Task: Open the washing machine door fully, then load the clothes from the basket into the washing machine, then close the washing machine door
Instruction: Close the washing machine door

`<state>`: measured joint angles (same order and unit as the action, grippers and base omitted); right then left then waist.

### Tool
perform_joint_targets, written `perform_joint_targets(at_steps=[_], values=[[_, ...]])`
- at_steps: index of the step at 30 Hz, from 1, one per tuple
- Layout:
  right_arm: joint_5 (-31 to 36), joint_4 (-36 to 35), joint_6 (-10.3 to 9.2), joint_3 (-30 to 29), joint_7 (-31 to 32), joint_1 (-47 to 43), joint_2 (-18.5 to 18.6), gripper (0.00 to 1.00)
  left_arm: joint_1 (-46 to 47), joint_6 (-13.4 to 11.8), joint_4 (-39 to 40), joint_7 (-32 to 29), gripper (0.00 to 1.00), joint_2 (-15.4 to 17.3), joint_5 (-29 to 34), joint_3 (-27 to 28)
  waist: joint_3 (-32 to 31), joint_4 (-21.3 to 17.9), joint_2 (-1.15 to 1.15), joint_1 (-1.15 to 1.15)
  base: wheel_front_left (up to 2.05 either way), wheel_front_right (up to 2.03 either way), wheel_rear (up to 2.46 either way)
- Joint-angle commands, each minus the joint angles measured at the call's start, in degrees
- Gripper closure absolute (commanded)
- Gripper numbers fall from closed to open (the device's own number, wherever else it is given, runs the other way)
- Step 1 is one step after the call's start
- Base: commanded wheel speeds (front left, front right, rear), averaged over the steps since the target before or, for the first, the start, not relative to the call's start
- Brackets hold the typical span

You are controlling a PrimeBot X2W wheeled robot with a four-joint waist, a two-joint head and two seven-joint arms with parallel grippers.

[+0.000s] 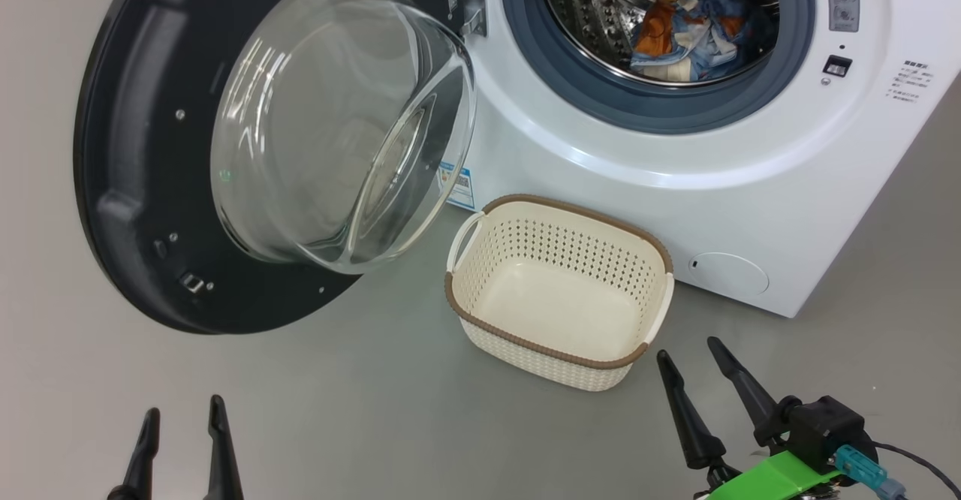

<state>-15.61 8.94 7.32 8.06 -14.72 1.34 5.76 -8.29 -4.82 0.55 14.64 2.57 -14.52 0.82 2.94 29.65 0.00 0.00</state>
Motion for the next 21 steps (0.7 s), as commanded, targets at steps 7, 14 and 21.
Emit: perform_joint_targets(at_steps=[7, 14, 21], values=[[0.5, -0.3, 0.17, 3.2, -0.3, 3.8, 1.1, 0.00, 0.5, -1.6, 2.8, 0.4, 0.00, 0.3, -1.1, 2.5, 1.0, 0.6, 0.00, 0.00, 0.00, 0.00, 0.00], [0.2, 0.3, 0.17, 3.9, -0.3, 4.8, 1.4, 0.00, 0.2, -2.0, 3.2, 0.4, 0.00, 0.3, -1.5, 2.4, 1.1, 0.6, 0.00, 0.00, 0.00, 0.00, 0.00], [0.1, 0.0, 0.17, 3.2, -0.3, 4.3, 1.5, 0.00, 1.0, -1.6, 2.8, 0.4, 0.00, 0.3, -1.4, 2.1, 1.2, 0.6, 0.00, 0.00, 0.00, 0.00, 0.00]])
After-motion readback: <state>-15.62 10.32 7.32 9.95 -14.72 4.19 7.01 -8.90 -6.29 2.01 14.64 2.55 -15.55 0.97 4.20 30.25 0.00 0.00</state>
